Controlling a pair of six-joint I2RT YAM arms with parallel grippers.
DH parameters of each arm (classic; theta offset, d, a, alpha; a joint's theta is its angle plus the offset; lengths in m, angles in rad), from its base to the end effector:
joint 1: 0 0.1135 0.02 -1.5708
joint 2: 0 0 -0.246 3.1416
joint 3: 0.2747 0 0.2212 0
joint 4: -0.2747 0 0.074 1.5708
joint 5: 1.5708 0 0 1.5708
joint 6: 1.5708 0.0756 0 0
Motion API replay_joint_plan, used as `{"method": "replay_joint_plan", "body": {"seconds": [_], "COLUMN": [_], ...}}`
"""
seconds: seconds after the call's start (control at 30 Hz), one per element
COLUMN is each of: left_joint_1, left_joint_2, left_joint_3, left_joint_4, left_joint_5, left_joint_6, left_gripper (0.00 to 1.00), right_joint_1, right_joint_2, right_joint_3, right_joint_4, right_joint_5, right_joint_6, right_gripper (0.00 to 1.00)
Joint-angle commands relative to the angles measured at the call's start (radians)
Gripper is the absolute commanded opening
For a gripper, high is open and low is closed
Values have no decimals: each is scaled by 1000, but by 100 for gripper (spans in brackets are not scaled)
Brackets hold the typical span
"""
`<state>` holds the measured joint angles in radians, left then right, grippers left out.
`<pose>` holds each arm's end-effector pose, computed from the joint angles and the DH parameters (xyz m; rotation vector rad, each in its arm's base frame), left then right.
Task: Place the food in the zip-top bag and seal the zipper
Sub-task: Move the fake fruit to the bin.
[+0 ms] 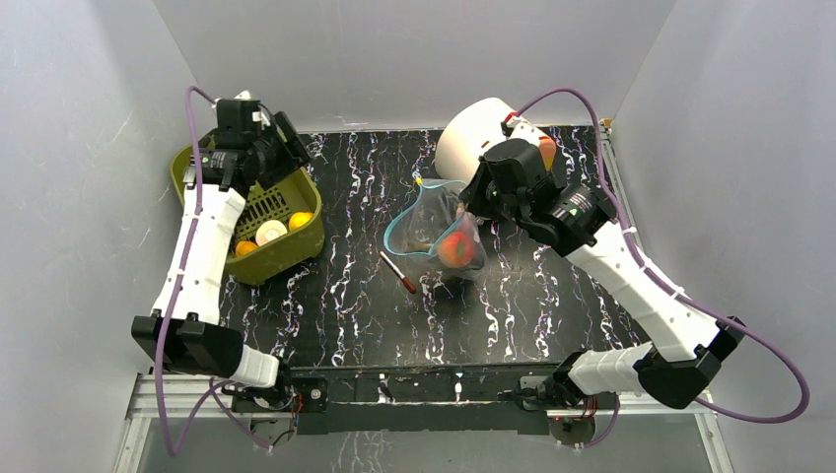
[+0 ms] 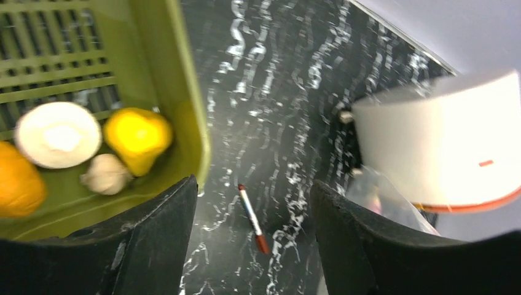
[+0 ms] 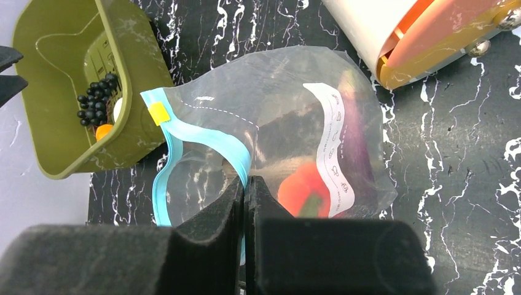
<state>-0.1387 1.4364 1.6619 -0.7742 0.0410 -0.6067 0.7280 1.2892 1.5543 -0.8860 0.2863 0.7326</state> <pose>0.3053 -0.0458 0.3854 -0.4761 2.1042 -0.4817 0.2087 0.1574 0.3783 0.1685 2.2040 0.5195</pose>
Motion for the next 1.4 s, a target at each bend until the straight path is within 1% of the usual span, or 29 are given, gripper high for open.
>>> {"method": "replay_joint_plan", "body": {"seconds": [0.0, 0.13, 0.3, 0.57, 0.67, 0.8, 0.9, 0.97, 1.1, 1.23, 1.37], "left_joint_1": [86, 155, 202, 290, 315, 329, 337, 344, 378, 399, 400], "left_joint_2": [30, 85, 168, 283, 347, 475, 516, 527, 544, 556, 594], "left_joint_3": [44, 33, 5, -42, -3, 93, 115, 107, 90, 67, 65], "left_joint_4": [-105, -113, -87, -10, 24, -24, -48, -48, -56, -30, 2], "left_joint_5": [-144, -195, -289, -414, -431, -506, -557, -575, -577, -561, -513], "left_joint_6": [41, 48, 79, 104, 128, 133, 131, 143, 132, 137, 141], "left_gripper": [64, 65, 64, 63, 63, 63, 63, 65, 70, 70, 71], "right_joint_1": [-6, -7, -6, -6, -6, -7, -7, -6, -6, -9, -9], "right_joint_2": [-44, -50, -65, -46, -37, -34, -41, -48, -46, -32, -19], "right_joint_3": [6, 2, -12, 12, 44, 57, 32, 15, 10, 23, 32], "right_joint_4": [74, 77, 95, 100, 101, 100, 100, 102, 106, 111, 107], "right_joint_5": [34, 53, 60, 93, 118, 132, 131, 140, 153, 153, 149], "right_joint_6": [-35, -47, -55, -115, -145, -156, -144, -146, -169, -198, -219], "right_gripper": [0, 0, 0, 0, 0, 0, 0, 0, 0, 0, 0]}}
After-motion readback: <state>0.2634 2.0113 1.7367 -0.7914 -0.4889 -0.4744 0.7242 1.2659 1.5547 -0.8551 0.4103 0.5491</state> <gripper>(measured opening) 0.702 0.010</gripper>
